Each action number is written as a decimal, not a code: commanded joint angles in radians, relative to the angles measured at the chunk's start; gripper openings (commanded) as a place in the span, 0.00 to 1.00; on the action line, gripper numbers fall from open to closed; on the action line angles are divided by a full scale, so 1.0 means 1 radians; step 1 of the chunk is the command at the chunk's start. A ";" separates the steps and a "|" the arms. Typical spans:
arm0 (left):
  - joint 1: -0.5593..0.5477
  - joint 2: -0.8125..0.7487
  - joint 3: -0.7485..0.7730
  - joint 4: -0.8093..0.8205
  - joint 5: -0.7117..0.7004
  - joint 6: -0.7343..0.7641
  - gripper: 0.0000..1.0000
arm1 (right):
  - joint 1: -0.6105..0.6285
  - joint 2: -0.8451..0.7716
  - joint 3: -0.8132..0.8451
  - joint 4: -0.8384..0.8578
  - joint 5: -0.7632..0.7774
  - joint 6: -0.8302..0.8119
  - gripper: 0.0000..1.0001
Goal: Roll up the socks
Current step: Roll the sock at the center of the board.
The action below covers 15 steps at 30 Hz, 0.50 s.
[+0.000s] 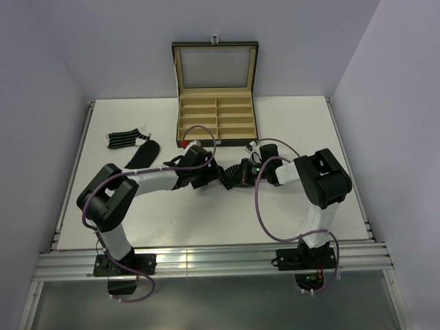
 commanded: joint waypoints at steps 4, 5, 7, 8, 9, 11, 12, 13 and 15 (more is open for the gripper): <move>-0.001 0.018 -0.004 0.007 0.008 0.001 0.77 | -0.066 0.082 -0.023 0.090 -0.177 0.151 0.00; -0.001 0.024 -0.001 0.007 0.009 0.000 0.76 | -0.077 0.097 -0.024 0.097 -0.183 0.160 0.00; -0.001 0.040 0.010 0.007 0.020 -0.002 0.75 | -0.088 0.112 -0.021 0.100 -0.186 0.178 0.00; -0.002 0.044 0.015 0.007 0.023 -0.003 0.74 | -0.097 0.131 -0.017 0.101 -0.189 0.181 0.00; -0.002 0.050 0.018 0.007 0.025 -0.005 0.73 | -0.100 0.137 -0.014 0.095 -0.192 0.185 0.00; -0.002 0.064 0.029 0.005 0.028 -0.006 0.73 | -0.106 0.152 -0.005 0.081 -0.188 0.177 0.00; -0.002 0.070 0.032 0.007 0.028 -0.006 0.71 | -0.106 0.152 0.000 0.060 -0.185 0.162 0.00; -0.002 0.080 0.041 0.007 0.028 -0.005 0.70 | -0.106 0.155 0.002 0.052 -0.177 0.157 0.00; -0.002 0.090 0.050 0.005 0.026 -0.005 0.68 | -0.108 0.157 0.006 0.034 -0.171 0.148 0.00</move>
